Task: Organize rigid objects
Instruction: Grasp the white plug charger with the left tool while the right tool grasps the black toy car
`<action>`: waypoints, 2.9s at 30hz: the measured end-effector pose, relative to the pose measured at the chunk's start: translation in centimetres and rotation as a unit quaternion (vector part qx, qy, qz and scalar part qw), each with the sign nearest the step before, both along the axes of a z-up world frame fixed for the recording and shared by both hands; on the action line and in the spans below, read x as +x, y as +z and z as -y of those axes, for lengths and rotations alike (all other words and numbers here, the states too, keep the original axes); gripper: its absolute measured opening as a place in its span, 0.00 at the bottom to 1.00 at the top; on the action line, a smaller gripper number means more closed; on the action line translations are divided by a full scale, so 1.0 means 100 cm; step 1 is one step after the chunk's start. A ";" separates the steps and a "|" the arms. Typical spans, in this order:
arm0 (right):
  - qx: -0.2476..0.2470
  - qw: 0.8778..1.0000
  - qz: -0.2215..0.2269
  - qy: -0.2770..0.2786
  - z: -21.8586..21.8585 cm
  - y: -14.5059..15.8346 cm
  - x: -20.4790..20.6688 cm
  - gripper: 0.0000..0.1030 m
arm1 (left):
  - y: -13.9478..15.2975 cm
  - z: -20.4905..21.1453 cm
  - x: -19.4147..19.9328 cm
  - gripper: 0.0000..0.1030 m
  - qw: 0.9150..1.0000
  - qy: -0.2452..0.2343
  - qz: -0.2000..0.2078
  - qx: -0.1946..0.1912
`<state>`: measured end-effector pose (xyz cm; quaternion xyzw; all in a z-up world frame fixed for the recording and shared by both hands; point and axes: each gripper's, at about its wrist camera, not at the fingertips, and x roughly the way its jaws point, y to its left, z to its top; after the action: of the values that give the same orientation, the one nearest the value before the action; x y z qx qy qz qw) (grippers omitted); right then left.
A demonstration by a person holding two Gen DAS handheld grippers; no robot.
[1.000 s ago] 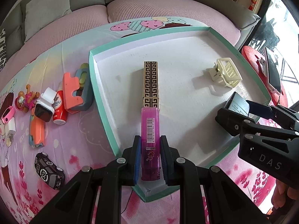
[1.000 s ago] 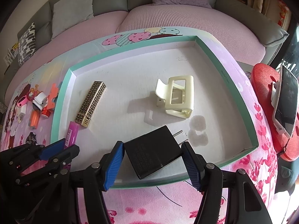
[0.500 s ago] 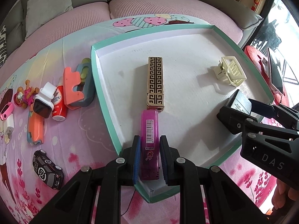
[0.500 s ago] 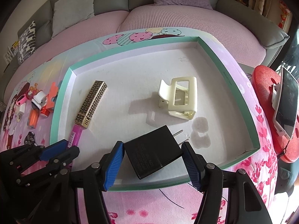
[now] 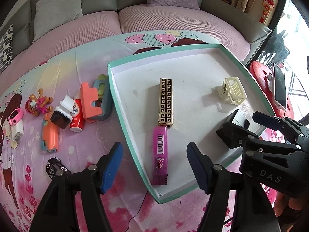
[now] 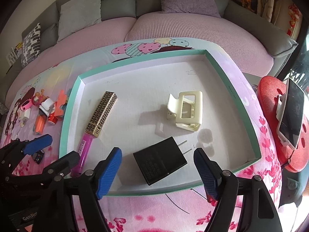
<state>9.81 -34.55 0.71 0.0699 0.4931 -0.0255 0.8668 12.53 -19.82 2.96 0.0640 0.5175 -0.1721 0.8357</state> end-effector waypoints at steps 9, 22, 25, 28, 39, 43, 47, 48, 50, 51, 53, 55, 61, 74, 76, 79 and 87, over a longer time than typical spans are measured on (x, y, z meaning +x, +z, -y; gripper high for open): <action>-0.009 1.000 0.014 0.006 -0.011 0.011 -0.003 1.00 | 0.009 -0.035 -0.002 0.91 0.999 0.042 0.019 0.005; -0.021 0.999 0.030 0.030 -0.041 0.031 -0.002 1.00 | 0.012 -0.097 0.008 0.95 0.993 0.113 0.018 0.021; -0.021 0.998 0.042 0.043 -0.054 0.041 -0.001 1.00 | 0.020 -0.119 0.009 0.95 0.992 0.126 0.017 0.021; -0.019 0.996 0.053 0.062 -0.074 0.052 0.001 1.00 | 0.031 -0.146 0.009 0.95 0.989 0.147 0.024 0.017; -0.003 0.988 0.071 0.137 -0.159 0.062 0.006 1.00 | 0.031 -0.232 0.004 0.95 0.977 0.212 0.017 0.020; 0.002 0.986 0.061 0.153 -0.185 0.053 0.011 1.00 | 0.021 -0.260 0.003 0.95 0.973 0.232 0.006 0.013; 0.006 0.984 0.050 0.170 -0.209 0.040 0.014 1.00 | 0.010 -0.282 0.003 0.95 0.969 0.247 -0.004 0.008; 0.005 0.984 0.046 0.174 -0.215 0.036 0.014 1.00 | 0.007 -0.286 0.004 0.95 0.968 0.249 -0.006 0.005; 0.001 0.982 0.038 0.183 -0.225 0.029 0.016 1.00 | 0.003 -0.293 0.005 0.95 0.968 0.253 -0.008 0.001; -0.001 0.982 0.035 0.187 -0.230 0.025 0.017 1.00 | 0.001 -0.297 0.006 0.95 0.967 0.253 -0.008 0.001; -0.003 0.981 0.027 0.194 -0.239 0.018 0.018 1.00 | -0.004 -0.301 0.007 0.95 0.967 0.254 -0.011 0.001; -0.006 0.980 0.022 0.199 -0.246 0.012 0.019 1.00 | -0.009 -0.306 0.009 0.95 0.967 0.256 -0.017 -0.002; -0.014 0.979 0.005 0.205 -0.259 -0.005 0.025 1.00 | -0.025 -0.314 0.009 0.95 0.966 0.259 -0.030 -0.003; -0.022 0.980 -0.027 0.196 -0.260 -0.035 0.037 1.00 | -0.041 -0.318 0.021 0.95 0.965 0.257 -0.040 -0.008; -0.023 0.980 -0.031 0.193 -0.259 -0.039 0.038 1.00 | -0.043 -0.316 0.025 0.95 0.966 0.256 -0.041 -0.006; -0.028 0.980 -0.030 0.194 -0.258 -0.042 0.038 1.00 | -0.043 -0.314 0.031 0.95 0.967 0.253 -0.040 -0.005; -0.025 0.983 -0.022 0.180 -0.252 -0.041 0.044 1.00 | -0.036 -0.303 0.063 0.95 0.971 0.240 -0.012 0.002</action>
<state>14.20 -9.38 -3.43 -0.0418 0.5159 0.1172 0.8476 18.79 10.46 -0.61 -0.0622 0.5278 0.0340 0.8464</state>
